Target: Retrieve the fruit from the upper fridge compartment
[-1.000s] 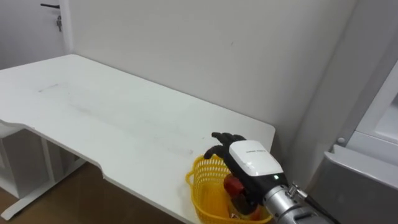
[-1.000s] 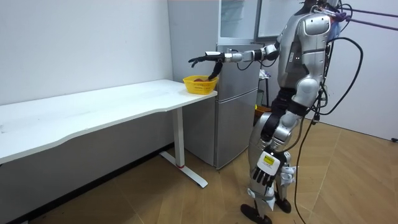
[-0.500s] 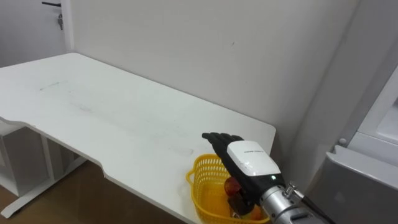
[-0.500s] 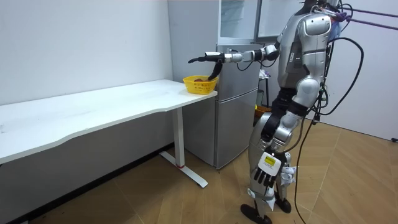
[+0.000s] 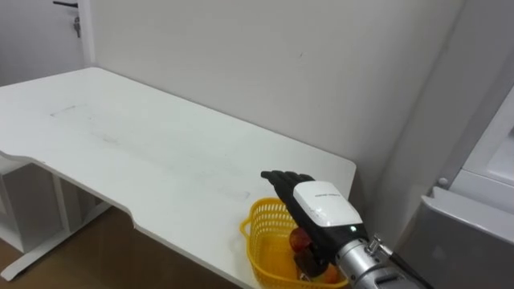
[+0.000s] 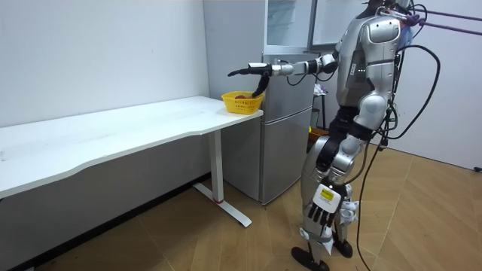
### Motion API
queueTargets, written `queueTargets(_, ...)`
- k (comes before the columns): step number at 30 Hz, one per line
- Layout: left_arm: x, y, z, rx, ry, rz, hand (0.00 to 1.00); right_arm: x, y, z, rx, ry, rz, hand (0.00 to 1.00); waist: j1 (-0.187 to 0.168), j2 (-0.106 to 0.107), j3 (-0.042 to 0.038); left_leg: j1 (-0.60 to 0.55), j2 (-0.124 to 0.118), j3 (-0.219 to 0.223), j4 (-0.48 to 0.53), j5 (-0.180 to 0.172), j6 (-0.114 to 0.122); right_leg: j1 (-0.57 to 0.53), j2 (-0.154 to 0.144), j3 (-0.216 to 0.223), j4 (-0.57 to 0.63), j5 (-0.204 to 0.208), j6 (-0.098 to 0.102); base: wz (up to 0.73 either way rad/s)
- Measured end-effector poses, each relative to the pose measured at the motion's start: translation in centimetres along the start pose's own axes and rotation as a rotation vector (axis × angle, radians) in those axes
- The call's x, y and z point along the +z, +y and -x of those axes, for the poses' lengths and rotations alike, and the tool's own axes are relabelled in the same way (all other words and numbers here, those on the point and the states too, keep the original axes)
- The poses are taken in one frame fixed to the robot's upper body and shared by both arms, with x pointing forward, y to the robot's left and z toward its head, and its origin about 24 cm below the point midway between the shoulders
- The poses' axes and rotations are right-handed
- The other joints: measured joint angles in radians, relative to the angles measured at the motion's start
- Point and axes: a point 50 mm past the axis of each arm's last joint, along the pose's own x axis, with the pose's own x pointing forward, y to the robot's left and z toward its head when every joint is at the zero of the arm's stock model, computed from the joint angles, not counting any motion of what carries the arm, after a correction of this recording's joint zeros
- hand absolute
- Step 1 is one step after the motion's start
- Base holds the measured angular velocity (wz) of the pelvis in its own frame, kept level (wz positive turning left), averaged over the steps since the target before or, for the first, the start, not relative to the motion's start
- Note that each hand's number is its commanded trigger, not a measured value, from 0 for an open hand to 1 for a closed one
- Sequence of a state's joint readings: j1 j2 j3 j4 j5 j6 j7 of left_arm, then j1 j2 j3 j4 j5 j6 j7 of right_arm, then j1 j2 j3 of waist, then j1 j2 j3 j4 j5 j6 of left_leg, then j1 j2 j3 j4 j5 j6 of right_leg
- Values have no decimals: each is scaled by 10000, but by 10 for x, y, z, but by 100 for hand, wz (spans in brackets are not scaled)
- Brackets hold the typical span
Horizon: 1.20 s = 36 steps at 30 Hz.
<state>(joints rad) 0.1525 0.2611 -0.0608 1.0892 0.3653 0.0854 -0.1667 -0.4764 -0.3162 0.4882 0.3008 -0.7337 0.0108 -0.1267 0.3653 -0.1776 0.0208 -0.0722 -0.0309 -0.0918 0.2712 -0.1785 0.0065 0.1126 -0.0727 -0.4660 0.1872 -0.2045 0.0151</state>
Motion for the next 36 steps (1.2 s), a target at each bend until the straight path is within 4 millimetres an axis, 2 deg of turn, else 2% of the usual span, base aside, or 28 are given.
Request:
queueTargets(5, 1, -2, 0, -27, -32, 20, 0, 9, -13, -4, -472, -392, -423, 0, -96, 122, 60, -51, -1, -2, 0, 0, 0, -32, 8, 100, -14, -2, 0, 0)
queueTargets(9, 5, -4, -1, 49, -95, -23, 0, 27, -33, -5, -1725, -1167, -777, 0, -154, 323, 20, -50, -3, 59, -2, 2, 3, -79, 4, 112, -14, -1, -1, 0)
queueTargets(12, 7, -4, -1, 241, -153, -161, 0, 34, -38, -4, -2313, -1506, -1102, 0, -176, 466, -31, 35, 5, 121, -31, 4, 6, -30, 9, 196, -16, -1, -1, -2)
queueTargets(13, 7, -5, -1, 255, -143, -152, 0, 36, -39, -4, -2390, -1538, -1194, 0, -188, 509, -19, 93, 8, 140, -38, 4, 7, 11, 10, 251, -18, -1, -1, -6)
queueTargets(14, 6, -7, -1, 251, -117, -130, 0, 40, -39, -5, -2485, -1629, -1459, 0, -317, 599, -27, 172, 9, 159, -70, 4, 8, 85, 7, 269, -21, -1, 0, -6)
queueTargets(16, 7, -8, -2, 278, -147, -114, 0, 50, -51, -3, -2950, -2076, -1837, 0, -426, 676, -22, 294, 33, 271, -188, 22, 11, 89, 9, 409, -21, -2, 0, -15)
queueTargets(18, 6, -9, -2, 302, -144, -97, 0, 56, -60, 0, -3397, -2450, -2139, 0, -610, 743, -63, 347, 41, 326, -202, 22, 11, 118, 13, 507, -19, -1, 0, -13)
queueTargets(20, 7, -12, -2, 358, -185, -68, 0, 59, -70, 2, -3865, -2736, -2552, 0, -703, 813, -65, 496, 46, 435, -271, 24, 16, 205, 12, 670, -20, -1, -1, -17)
queueTargets(23, 4, -16, -3, 272, -65, 37, 0, 65, -87, 7, -4609, -3131, -3333, 0, -1003, 904, -124, 660, 56, 559, -331, 20, 36, 311, 5, 807, -19, -1, 0, -13)
queueTargets(25, 3, -16, -3, 312, -35, 108, 0, 71, -100, 13, -5273, -3558, -3720, 0, -1260, 951, -116, 677, 89, 650, -314, 18, 37, 294, 11, 854, -12, 3, -6, -11)
queueTargets(26, 3, -17, -3, 294, -36, 128, 0, 74, -107, 17, -5732, -3829, -3961, 0, -1429, 1014, -121, 706, 104, 709, -309, 18, 37, 285, 20, 970, -11, 10, -17, -21)
queueTargets(27, 4, -19, -3, 238, -53, 72, 0, 75, -113, 20, -6102, -4031, -4138, 0, -1454, 1131, -124, 800, 136, 839, -331, 15, 42, 295, 34, 1121, 5, 22, -31, -27)
queueTargets(28, 4, -20, -3, 216, -58, 77, 0, 75, -115, 22, -6274, -4059, -4219, 0, -1454, 1196, -144, 826, 171, 899, -352, 14, 44, 301, 36, 1181, 6, 28, -37, -27)
queueTargets(31, 4, -22, -3, 173, -128, 108, 0, 69, -125, 39, -7171, -4118, -4762, 0, -1774, 1459, -281, 885, 179, 1070, -372, 8, 54, 291, 47, 1379, 15, 36, -42, -13)
queueTargets(34, 0, -25, -3, 175, -9, 139, 0, 63, -130, 53, -7973, -4017, -5091, 0, -2084, 1576, -275, 1031, 233, 1280, -466, 8, 50, 219, 77, 1646, 54, 36, -44, -21)
queueTargets(36, -2, -29, -3, 244, -4, 179, 0, 57, -135, 63, -8566, -3915, -5276, 0, -2363, 1549, -292, 1041, 239, 1343, -489, 14, 44, 165, 87, 1681, 12, 46, -59, -15)
